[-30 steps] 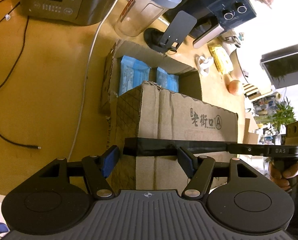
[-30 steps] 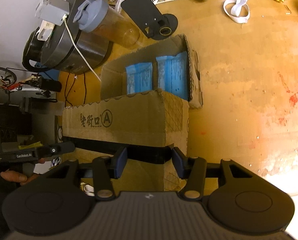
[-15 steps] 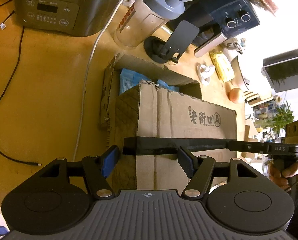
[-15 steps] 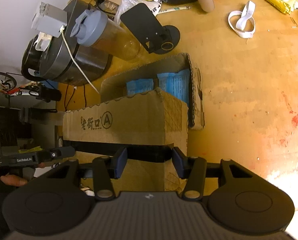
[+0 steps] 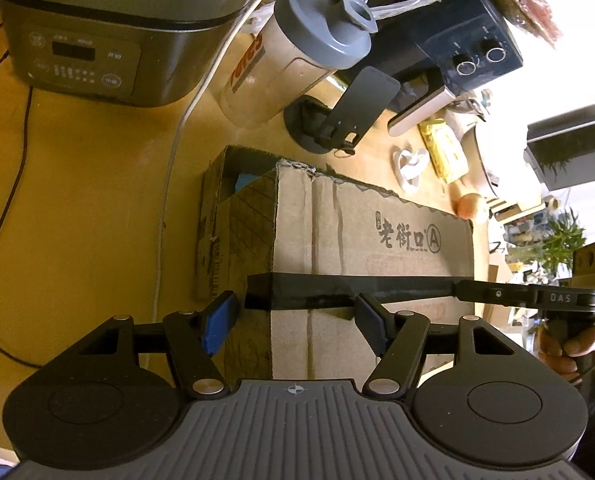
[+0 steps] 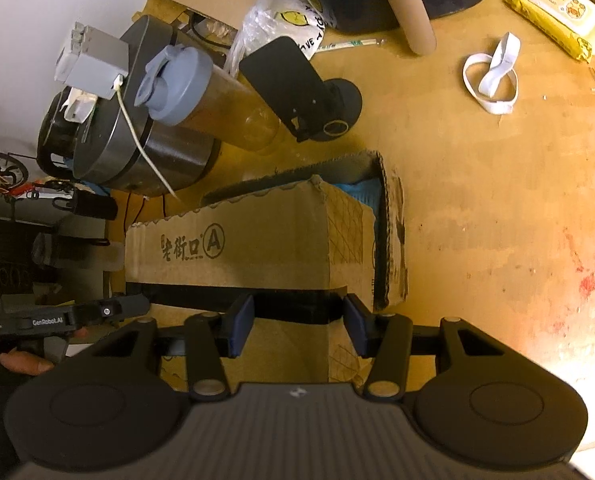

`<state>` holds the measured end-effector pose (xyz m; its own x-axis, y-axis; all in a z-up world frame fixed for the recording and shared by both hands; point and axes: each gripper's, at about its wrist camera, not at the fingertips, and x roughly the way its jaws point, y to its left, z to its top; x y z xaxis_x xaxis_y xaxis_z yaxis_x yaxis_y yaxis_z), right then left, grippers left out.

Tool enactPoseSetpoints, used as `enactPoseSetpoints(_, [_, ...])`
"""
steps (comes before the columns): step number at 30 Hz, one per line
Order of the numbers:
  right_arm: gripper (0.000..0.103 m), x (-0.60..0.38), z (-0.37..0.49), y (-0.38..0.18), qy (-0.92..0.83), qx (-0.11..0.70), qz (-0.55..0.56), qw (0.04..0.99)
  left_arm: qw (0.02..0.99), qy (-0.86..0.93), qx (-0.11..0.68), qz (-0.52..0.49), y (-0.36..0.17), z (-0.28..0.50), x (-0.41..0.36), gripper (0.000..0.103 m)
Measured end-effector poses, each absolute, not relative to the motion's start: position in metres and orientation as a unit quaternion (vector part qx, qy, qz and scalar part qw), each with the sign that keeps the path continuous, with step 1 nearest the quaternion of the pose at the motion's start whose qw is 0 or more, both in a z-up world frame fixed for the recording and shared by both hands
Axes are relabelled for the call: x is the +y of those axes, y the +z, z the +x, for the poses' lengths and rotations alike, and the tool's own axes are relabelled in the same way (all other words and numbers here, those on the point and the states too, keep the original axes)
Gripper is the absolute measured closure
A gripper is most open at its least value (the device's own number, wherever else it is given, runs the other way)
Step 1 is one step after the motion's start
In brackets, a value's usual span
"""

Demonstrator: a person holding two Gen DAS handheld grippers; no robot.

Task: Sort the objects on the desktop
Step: 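Fold the taped cardboard lid over the open box with both grippers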

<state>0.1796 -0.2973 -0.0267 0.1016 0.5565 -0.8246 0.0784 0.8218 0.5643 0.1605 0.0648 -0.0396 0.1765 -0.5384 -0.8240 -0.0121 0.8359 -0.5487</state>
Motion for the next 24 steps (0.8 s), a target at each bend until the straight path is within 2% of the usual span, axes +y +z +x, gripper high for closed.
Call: enactPoseSetpoints(24, [0.057, -0.303, 0.218, -0.025, 0.164, 0.630, 0.256, 0.715, 0.745, -0.188, 0.602, -0.217, -0.034, 0.201, 0.063, 0.039])
